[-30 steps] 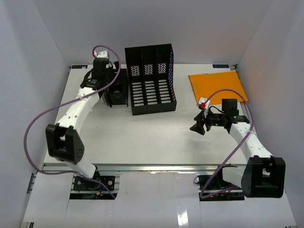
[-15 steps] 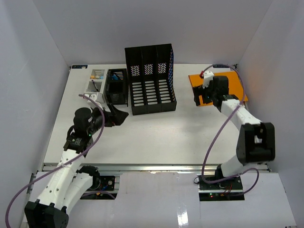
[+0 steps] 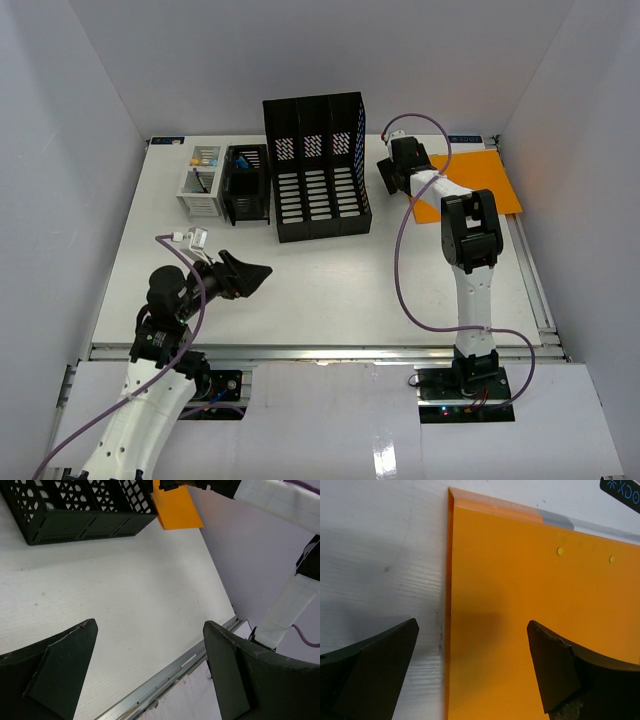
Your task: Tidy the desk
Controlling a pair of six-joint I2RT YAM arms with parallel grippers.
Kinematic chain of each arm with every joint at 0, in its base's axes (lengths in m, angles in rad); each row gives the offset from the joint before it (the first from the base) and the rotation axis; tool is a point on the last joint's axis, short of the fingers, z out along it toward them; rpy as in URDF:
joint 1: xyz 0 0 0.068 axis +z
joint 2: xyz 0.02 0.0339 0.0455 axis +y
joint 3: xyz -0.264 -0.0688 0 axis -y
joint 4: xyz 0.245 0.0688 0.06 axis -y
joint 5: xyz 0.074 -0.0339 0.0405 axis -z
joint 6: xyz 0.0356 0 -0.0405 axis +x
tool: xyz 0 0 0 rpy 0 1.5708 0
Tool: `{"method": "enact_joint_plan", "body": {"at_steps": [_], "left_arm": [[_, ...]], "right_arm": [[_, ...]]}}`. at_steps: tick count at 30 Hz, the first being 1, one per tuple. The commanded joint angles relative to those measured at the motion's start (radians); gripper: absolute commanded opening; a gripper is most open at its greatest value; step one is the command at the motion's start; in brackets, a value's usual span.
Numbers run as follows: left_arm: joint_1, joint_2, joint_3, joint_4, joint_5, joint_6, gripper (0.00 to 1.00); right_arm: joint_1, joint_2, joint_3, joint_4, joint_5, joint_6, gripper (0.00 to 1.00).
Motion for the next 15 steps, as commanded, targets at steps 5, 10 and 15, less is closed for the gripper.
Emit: {"method": "enact_joint_plan", "body": {"at_steps": [5, 10, 15], "left_arm": [[0.005, -0.030, -0.071, 0.014, 0.026, -0.052, 0.98], [0.005, -0.037, -0.075, 0.013, 0.033, -0.051, 0.98], [0.005, -0.048, -0.090, 0.012, 0.047, -0.063, 0.98]], "right_arm": [[-0.006, 0.028, 0.058, 0.057, 0.094, -0.059, 0.82], [-0.007, 0.037, 0.047, 0.067, 0.110, -0.068, 0.77], [-0.007, 0.030, 0.018, 0.082, 0.126, -0.081, 0.68]]}}
